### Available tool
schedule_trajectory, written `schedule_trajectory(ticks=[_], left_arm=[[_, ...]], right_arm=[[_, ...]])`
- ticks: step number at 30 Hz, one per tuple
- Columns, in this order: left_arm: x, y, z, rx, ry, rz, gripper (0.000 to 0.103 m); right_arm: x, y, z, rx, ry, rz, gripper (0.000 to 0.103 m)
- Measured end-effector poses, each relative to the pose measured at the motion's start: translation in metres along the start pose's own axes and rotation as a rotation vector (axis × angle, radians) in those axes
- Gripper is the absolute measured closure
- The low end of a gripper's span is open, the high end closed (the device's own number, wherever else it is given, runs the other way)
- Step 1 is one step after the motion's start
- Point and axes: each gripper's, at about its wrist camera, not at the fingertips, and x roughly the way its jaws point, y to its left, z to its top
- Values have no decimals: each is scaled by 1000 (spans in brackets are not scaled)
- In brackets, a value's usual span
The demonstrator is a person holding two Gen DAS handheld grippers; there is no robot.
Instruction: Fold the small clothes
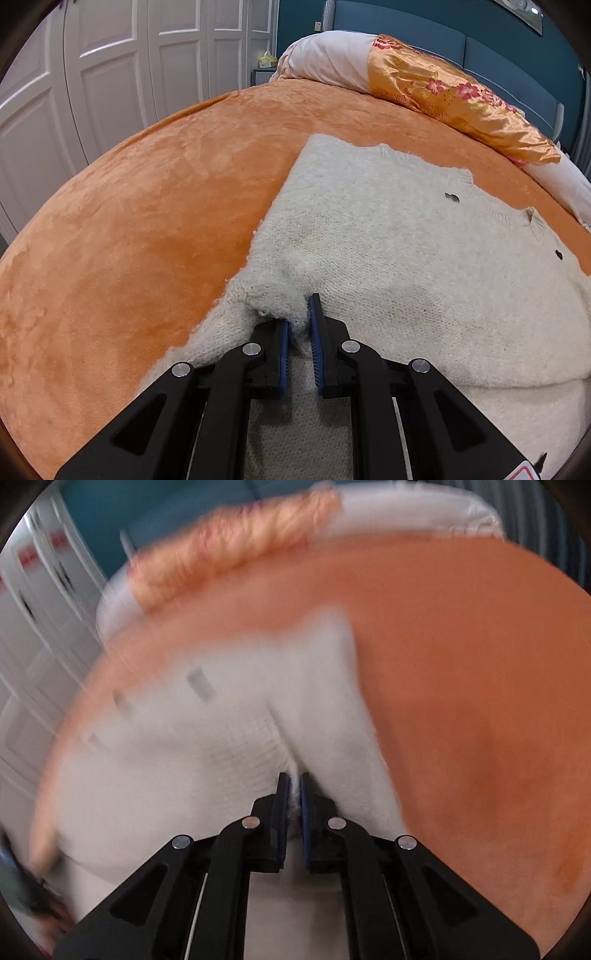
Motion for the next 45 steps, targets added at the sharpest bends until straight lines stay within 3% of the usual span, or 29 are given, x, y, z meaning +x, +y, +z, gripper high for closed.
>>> schedule_trajectory(ticks=[7, 10, 14, 16, 18, 19, 23, 26, 28, 32, 36, 37, 38, 41, 43, 45], left_arm=[[0, -1, 0, 7, -2, 8, 90], [0, -1, 0, 5, -3, 6, 90], [-1, -3, -1, 9, -4, 10, 90], [0, -3, -1, 13, -4, 15, 90], [0, -3, -1, 15, -4, 16, 90], [0, -3, -1, 15, -4, 16, 90], [0, -4, -1, 16, -5, 19, 90], [1, -4, -1, 20, -5, 26, 90], [1, -4, -1, 20, -5, 25, 90], [1, -4, -1, 21, -5, 27, 90], [1, -4, 0, 25, -2, 32, 90], [0, -3, 1, 13, -2, 14, 90], [-3, 2, 2, -9, -1, -16, 89], [-23, 29, 4, -102, 39, -140, 66], [-55, 49, -9, -97, 58, -128, 47], [-89, 68, -27, -66, 52, -108, 34]], right_arm=[[-6, 3, 1, 24, -7, -15, 97], [-13, 0, 7, 65, 3, 26, 89], [-13, 7, -2, 69, 24, 87, 69], [-9, 11, -5, 55, 34, 93, 70], [-10, 15, -4, 39, 23, 88, 93], [-16, 16, -1, 45, -7, 91, 96], [-38, 14, 6, 45, -110, 66, 97], [-8, 1, -5, 47, -22, 2, 98], [-1, -8, -12, 69, -30, 32, 100], [1, -4, -11, 45, -31, 11, 99], [-3, -15, -8, 92, -21, 74, 96], [-10, -17, -8, 116, -10, 91, 90], [-20, -15, -8, 132, 1, 97, 80], [-76, -13, -25, 81, -20, 55, 58], [-110, -19, -47, 26, -20, 36, 49], [-140, -34, -80, -6, 26, 22, 48]])
